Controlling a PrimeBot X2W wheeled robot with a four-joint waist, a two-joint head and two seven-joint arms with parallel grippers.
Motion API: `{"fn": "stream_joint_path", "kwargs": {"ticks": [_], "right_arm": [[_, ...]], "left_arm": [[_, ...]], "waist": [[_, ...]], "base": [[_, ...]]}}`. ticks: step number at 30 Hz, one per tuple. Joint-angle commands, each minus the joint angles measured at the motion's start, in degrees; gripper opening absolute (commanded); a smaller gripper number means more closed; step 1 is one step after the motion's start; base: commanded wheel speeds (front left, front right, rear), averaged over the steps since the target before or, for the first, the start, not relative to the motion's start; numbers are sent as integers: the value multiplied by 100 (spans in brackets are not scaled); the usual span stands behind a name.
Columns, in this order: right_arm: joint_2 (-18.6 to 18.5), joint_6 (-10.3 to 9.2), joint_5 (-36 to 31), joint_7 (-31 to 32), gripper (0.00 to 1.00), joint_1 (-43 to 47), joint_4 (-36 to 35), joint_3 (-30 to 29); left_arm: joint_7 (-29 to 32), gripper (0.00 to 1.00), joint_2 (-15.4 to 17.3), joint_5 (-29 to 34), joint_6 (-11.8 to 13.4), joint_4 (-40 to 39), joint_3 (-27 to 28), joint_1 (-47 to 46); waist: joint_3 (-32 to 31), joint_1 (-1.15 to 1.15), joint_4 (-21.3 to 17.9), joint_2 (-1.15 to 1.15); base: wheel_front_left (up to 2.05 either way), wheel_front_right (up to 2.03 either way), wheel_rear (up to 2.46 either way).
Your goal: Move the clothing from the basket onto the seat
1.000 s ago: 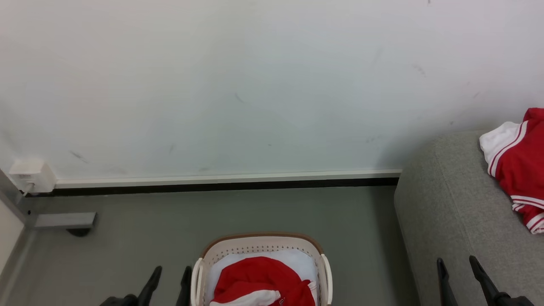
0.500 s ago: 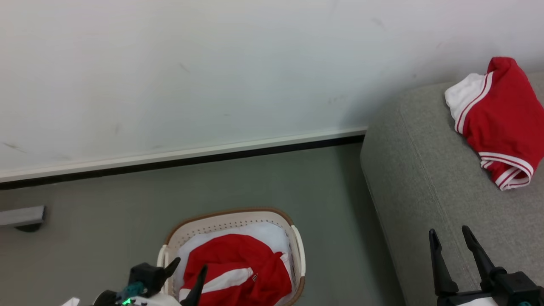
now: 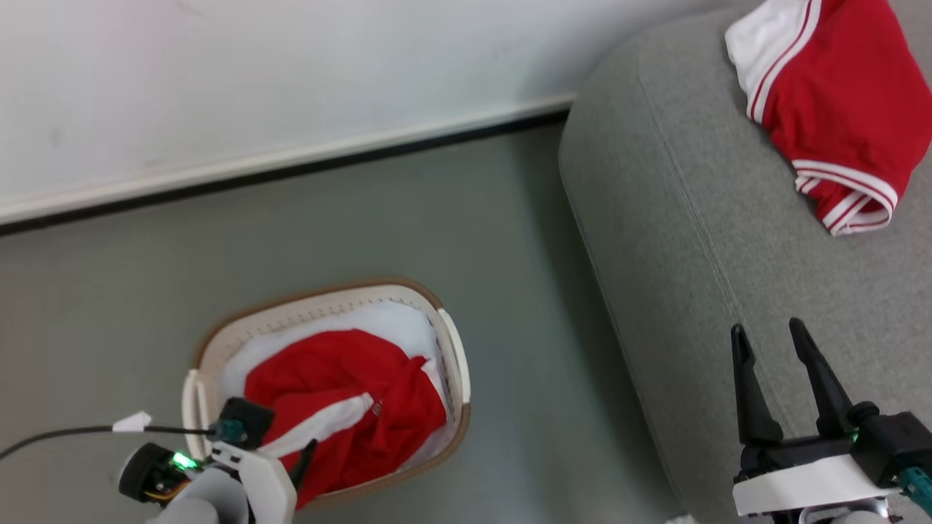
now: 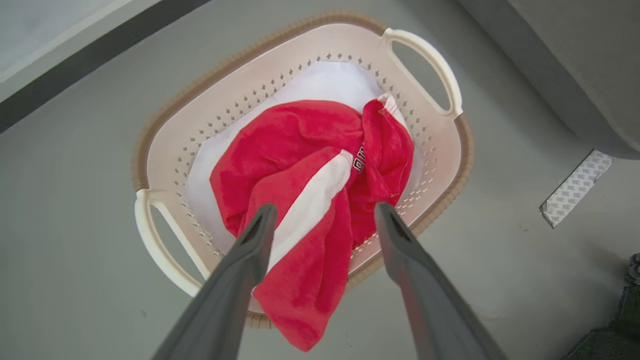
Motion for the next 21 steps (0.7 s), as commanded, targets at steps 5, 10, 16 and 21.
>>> {"fn": "stream_joint_path", "kwargs": {"ticks": [5, 10, 16, 21], "right_arm": [[-6, -14, 126, -19, 100, -247, -129, 50], [-4, -15, 223, -19, 100, -399, -212, 87], [-5, -15, 294, -19, 100, -553, -312, 127], [-6, -15, 338, -19, 100, -616, -352, 133]], "left_arm": [[36, 100, 231, -97, 9, 334, -301, -399], [-6, 100, 379, -100, 9, 648, -548, -706], [-79, 100, 489, -53, 15, 1044, -673, -1029], [-142, 100, 449, -76, 13, 1271, -720, -1242]], "waist": [[660, -2, -263, 0], [1047, -2, -321, 0], [1413, -2, -377, 0], [1636, -2, -413, 0]], "base": [[0, 0, 0], [0, 0, 0], [0, 0, 0], [0, 0, 0]]}}
